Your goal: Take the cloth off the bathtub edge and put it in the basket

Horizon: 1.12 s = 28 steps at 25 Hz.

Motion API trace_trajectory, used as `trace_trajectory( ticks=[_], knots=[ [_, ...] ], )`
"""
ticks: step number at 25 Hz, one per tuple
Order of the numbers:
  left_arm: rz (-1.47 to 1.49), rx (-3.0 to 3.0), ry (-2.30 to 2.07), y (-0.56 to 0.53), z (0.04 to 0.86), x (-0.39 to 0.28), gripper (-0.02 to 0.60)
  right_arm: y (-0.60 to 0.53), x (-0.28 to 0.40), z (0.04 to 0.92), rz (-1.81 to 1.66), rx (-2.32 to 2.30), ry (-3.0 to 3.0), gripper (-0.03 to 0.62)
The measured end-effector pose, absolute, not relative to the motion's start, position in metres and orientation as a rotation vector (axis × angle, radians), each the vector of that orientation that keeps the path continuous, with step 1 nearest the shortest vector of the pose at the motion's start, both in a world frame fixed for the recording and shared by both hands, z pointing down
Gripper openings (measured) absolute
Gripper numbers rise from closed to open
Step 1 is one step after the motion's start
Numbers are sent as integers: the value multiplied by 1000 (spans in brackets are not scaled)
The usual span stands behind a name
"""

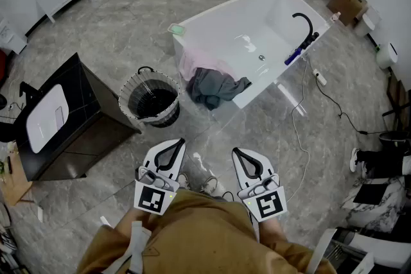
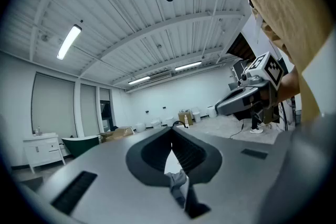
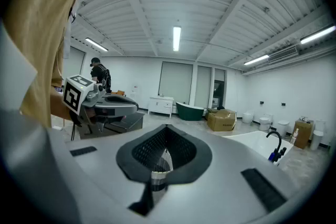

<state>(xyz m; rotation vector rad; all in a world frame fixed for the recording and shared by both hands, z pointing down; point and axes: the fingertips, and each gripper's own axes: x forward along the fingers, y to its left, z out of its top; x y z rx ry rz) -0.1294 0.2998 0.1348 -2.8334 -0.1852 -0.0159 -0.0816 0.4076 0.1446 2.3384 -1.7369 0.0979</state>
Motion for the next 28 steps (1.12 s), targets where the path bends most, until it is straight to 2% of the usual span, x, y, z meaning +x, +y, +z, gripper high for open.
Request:
trace_trajectory(
  ticks=[18,28],
  knots=[
    [-106,-2798,-93,342,156,-119,8,443,-54,176,73,2265,-1658,3],
    [-122,-2812,-53,326,165,-97,8,433,-35,183,73,2225,-1696,3]
  ],
)
